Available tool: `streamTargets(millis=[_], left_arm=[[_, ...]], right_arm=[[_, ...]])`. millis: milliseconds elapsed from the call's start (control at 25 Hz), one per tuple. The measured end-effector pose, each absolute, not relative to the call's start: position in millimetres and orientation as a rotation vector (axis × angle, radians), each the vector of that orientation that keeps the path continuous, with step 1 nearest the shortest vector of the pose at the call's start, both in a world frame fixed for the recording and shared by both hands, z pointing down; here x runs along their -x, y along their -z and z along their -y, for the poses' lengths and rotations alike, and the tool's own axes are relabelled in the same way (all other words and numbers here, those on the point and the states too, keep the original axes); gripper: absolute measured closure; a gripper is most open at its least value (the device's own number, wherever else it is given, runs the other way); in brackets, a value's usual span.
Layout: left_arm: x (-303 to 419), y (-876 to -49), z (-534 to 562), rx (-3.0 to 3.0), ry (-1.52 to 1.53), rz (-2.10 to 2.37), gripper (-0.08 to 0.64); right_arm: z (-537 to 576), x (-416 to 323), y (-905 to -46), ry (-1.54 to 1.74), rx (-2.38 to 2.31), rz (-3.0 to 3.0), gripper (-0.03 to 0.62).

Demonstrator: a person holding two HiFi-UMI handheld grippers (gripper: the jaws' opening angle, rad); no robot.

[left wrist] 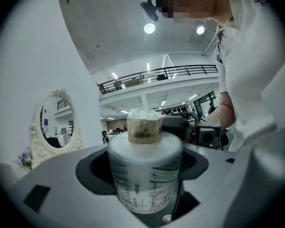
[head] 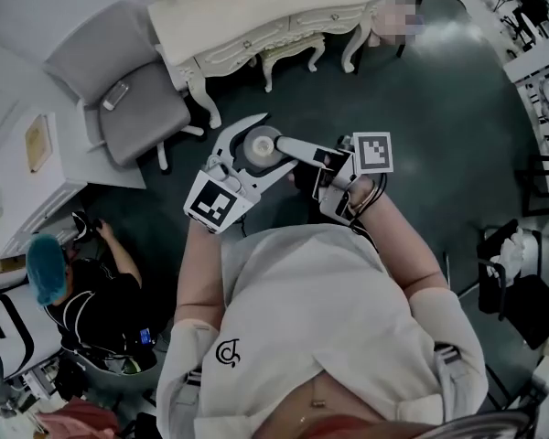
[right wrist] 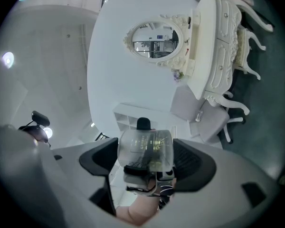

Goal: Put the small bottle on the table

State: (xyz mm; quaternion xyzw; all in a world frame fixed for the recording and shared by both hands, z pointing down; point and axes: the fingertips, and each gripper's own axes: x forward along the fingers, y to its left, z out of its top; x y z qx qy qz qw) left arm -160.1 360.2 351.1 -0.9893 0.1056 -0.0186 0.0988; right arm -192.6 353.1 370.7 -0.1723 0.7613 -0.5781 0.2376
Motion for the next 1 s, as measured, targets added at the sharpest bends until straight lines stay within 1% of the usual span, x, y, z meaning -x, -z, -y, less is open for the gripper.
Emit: streamTargets(millis=[240,680,840,1000], left_arm=[[106,-357,-288,2.93,0.115,-0.439,0.21],[-40,-365,-131,2.939,0.159,-0.597,0.21],[-71,-369,-78,2.934,0.189,-0.647,0.21],[-82,-369,-44,2.928,0.212,-0.679,0.21]], right_arm=[[-284,139,-371,1.626,0.359,-2.118,0.23],[-131,-7,-379,1.71,0.286,-2.156,0.23],[-79,-38,-384,1.741,0.245,-2.165,0.23],[-47,-48,-384,1.762,0.206,-2.151,0.23]])
